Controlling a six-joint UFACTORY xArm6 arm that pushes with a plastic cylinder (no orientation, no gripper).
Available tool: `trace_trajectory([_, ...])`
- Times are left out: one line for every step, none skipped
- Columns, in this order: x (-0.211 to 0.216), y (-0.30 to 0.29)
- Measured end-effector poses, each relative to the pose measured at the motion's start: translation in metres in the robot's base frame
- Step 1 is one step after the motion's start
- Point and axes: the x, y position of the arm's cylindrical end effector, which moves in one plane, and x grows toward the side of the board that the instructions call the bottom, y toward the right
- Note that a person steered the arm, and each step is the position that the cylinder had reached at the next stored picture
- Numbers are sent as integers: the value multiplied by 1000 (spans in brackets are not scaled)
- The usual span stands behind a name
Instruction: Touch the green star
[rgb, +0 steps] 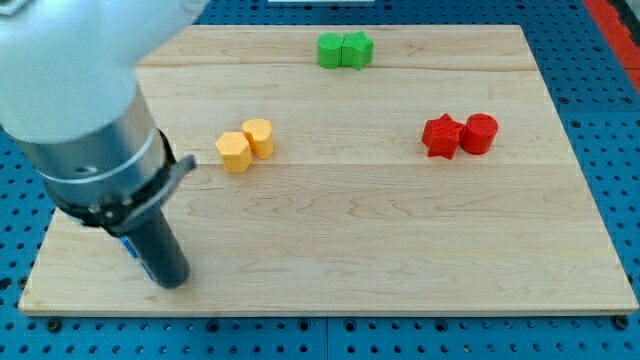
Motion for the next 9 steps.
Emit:
trace_trajectory([-7, -20])
trace_trajectory([-4, -6])
trace_trajectory([-19, 74])
trace_trajectory([-19, 103])
trace_trajectory([-19, 104])
trace_trajectory([-38, 148])
trace_trajectory([-86, 219])
trace_trajectory([-127, 211])
trace_trajectory([-156, 189])
